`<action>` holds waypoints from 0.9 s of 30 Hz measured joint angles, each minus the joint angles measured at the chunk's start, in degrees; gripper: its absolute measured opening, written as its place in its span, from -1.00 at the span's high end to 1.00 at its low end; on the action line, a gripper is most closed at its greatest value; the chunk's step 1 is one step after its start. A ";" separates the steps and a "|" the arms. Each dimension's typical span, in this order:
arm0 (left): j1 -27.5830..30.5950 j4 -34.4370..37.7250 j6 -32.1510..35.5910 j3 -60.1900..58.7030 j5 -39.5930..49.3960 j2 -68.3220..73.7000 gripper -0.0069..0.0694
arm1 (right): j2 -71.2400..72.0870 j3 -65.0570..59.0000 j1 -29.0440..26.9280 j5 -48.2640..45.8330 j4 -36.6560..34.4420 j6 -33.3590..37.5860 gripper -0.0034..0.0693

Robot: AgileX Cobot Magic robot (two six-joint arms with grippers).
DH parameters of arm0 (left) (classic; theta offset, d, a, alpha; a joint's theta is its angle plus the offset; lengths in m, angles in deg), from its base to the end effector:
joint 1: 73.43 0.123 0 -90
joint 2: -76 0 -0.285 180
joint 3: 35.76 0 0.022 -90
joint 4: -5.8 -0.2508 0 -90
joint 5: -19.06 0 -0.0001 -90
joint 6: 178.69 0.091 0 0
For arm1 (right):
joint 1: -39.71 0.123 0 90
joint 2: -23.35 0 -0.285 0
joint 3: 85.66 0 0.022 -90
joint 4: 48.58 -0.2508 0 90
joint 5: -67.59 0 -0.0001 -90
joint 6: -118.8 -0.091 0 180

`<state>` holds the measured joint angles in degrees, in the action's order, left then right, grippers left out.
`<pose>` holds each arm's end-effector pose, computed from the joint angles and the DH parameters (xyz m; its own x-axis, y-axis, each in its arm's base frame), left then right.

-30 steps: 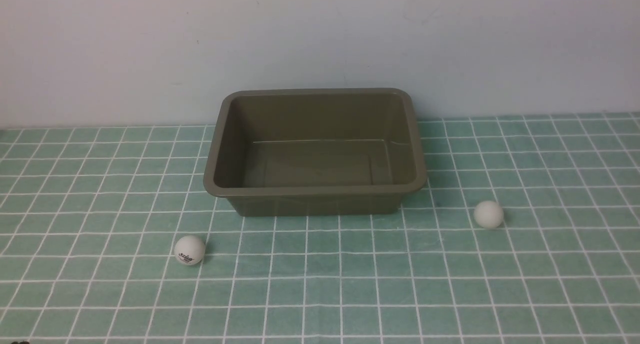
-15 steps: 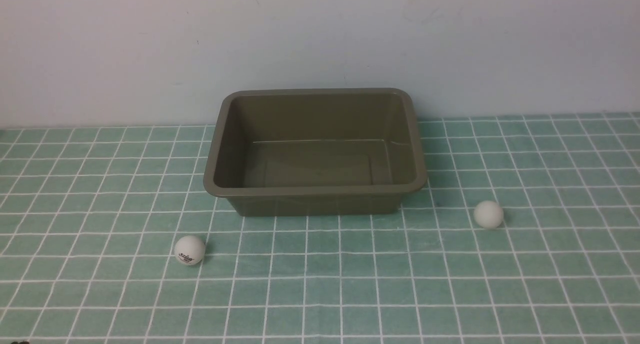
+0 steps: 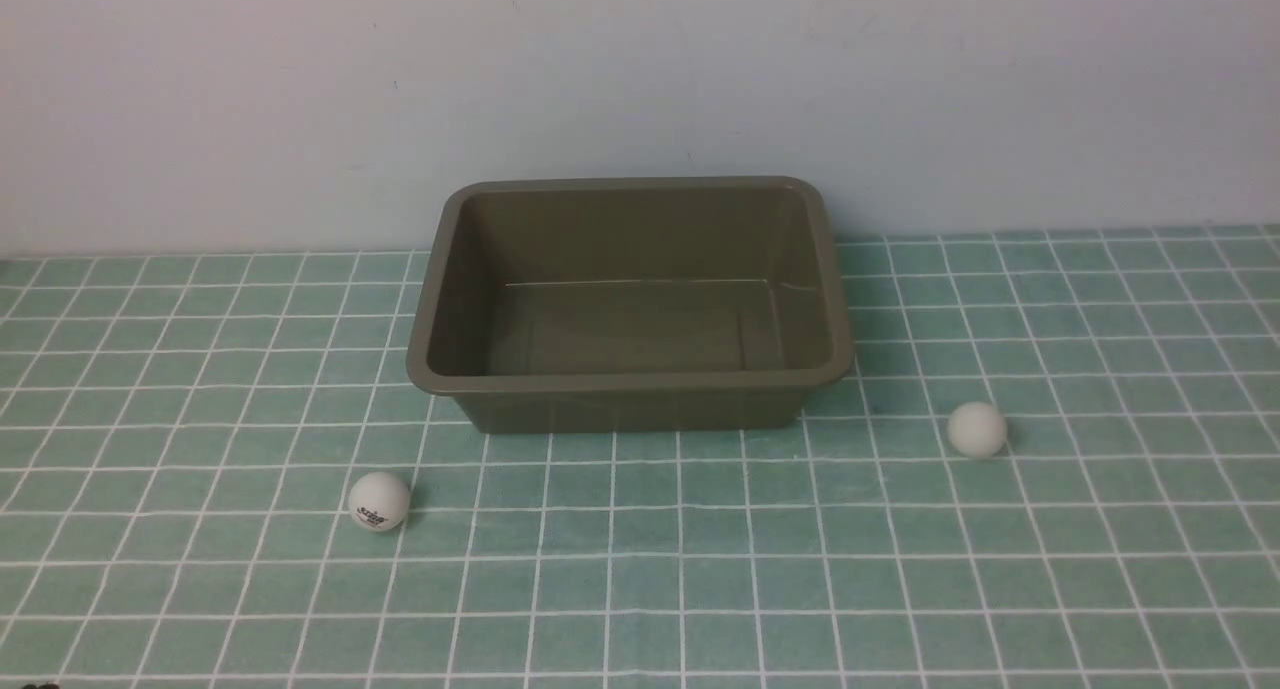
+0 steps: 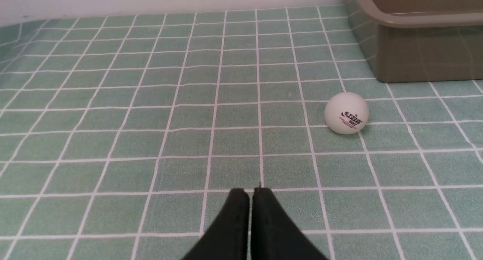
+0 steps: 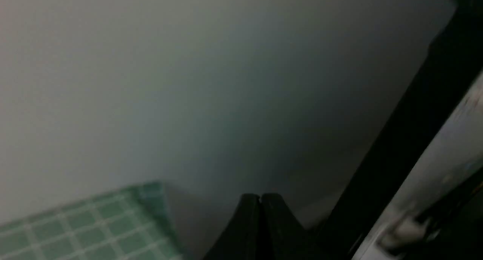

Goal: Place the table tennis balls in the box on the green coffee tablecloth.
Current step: 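Reach for and grasp a ping pong ball on the table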

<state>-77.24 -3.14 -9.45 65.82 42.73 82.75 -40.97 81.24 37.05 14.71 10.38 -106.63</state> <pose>0.0514 0.0023 0.1705 -0.3180 -0.0235 -0.9478 -0.0069 0.9997 -0.0225 0.1751 -0.0704 0.4313 -0.3650 0.0214 -0.9307 0.6703 0.6999 -0.2468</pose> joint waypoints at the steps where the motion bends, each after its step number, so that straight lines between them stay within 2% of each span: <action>1: 0.00 0.00 0.00 0.00 0.00 0.00 0.83 | 0.00 0.00 0.00 -1.23 -5.32 1.94 0.95; 3: 0.00 0.00 0.00 0.00 0.00 0.00 0.83 | 0.00 0.00 0.00 -1.43 -14.02 6.28 0.95; 5: 0.00 0.00 0.00 0.00 0.00 0.00 0.83 | 0.00 0.00 0.00 0.12 -25.03 13.71 0.95; 9: 0.00 0.00 0.00 0.00 0.00 0.00 0.83 | 0.00 0.00 0.00 6.60 -49.23 36.12 0.95; 12: 0.00 0.00 0.00 0.00 0.00 0.00 0.83 | 0.00 0.00 0.00 7.90 -60.45 48.27 0.95; 17: 0.00 0.00 0.00 0.00 0.00 0.00 0.83 | -0.42 0.00 0.00 4.66 -74.19 60.77 0.95; 19: 0.00 0.00 0.00 0.00 0.00 0.00 0.83 | -0.86 0.00 0.00 2.06 -78.06 63.13 0.93; 22: 0.00 0.00 0.00 0.00 0.00 0.00 0.83 | -1.40 0.00 0.00 -1.66 -81.75 65.35 0.87; 27: 0.00 0.00 0.00 0.00 0.00 0.00 0.83 | -2.65 0.00 0.00 -4.82 -82.95 66.05 0.64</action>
<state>-77.24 -3.14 -9.45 65.82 42.73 82.75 -43.62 81.24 37.05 9.90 -72.58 -40.58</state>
